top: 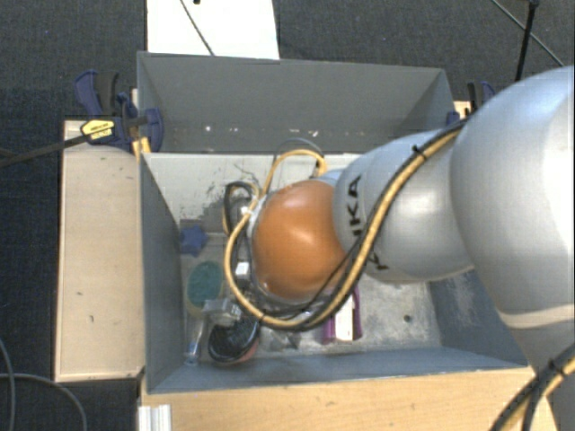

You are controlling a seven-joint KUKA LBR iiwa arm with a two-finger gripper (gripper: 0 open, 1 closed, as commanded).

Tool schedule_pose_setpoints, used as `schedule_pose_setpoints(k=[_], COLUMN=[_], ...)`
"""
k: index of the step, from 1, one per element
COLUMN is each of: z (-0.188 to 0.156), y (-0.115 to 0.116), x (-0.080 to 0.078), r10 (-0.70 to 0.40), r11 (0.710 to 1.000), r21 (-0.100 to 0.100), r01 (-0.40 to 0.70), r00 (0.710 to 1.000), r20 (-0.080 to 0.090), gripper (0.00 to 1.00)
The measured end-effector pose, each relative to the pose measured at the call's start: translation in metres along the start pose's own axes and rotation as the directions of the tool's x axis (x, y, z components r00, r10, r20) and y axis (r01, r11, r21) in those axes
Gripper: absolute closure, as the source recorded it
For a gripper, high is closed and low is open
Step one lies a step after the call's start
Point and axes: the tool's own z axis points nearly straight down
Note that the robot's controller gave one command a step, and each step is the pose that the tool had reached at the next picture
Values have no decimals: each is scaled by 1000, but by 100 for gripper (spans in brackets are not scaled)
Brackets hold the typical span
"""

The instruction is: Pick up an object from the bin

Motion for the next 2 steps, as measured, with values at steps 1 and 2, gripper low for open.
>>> schedule_pose_setpoints(k=[1, 2], z=[0, -138], y=[-2, -18], x=[2, -24], r10=[5, -14], r11=[1000, 1000], r21=[3, -7], r01=[-5, 14], r00=[1000, 1000], r20=[-3, -15], gripper=[100, 100])
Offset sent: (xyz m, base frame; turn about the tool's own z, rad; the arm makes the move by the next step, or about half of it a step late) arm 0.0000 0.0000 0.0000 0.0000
